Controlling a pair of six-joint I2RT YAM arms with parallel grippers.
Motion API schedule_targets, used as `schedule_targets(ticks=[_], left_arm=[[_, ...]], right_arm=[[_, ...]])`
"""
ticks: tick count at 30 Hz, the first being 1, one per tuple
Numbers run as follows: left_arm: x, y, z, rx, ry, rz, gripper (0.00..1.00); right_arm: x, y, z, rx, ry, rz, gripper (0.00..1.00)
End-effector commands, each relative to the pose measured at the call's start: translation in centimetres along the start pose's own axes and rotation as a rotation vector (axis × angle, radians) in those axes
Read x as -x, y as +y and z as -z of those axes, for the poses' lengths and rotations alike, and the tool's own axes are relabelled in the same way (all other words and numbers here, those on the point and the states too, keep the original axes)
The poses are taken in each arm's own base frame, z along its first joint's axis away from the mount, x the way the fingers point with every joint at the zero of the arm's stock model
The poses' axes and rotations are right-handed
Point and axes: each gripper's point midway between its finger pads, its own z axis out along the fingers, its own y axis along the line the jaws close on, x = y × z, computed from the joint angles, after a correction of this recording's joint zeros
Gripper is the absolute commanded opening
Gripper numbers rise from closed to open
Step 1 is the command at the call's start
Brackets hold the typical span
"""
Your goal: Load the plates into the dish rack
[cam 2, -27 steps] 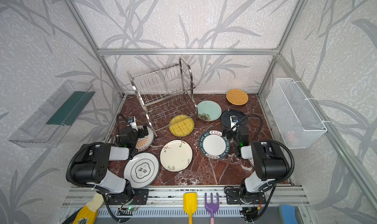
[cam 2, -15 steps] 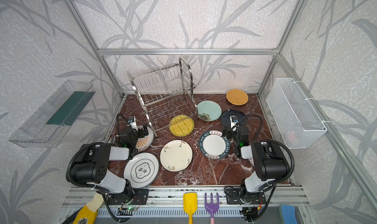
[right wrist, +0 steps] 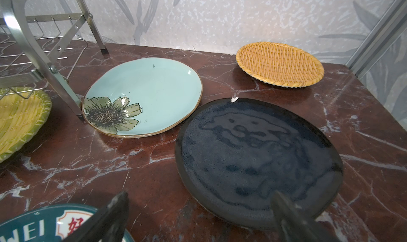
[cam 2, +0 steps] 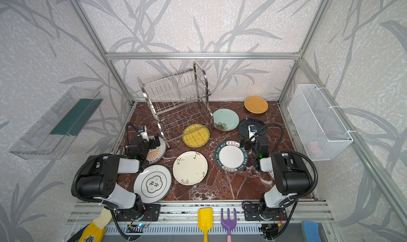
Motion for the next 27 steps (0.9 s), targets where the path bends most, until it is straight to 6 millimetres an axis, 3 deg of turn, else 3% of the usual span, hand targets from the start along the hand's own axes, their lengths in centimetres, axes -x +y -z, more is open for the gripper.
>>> schedule_targets(ticks=[1,13,22,27], left_arm=[[0.7,-0.1,-0.2,-0.008,-0.026,-0.015,0.99],[0.8,-0.1,-0.2,-0.013,-0.027,-0.007,0.99],[1.0,1.3,0.0,0.070,-0.038,0.019,0.99],[3.5,2.7,1.6,0.149,-0.040,0.045,0.99]], right_arm=[[0.9,0.3,0.1,0.012,-0.030,0.013,0.99],[0.9,0.3,0.1,0.012,-0.029,0.013,0.99],[1.0,0.3,0.3,0.010,-0.038,0.009,0.99],[4.2,0.5,3.2,-0.031,-0.120,0.043,0.99]])
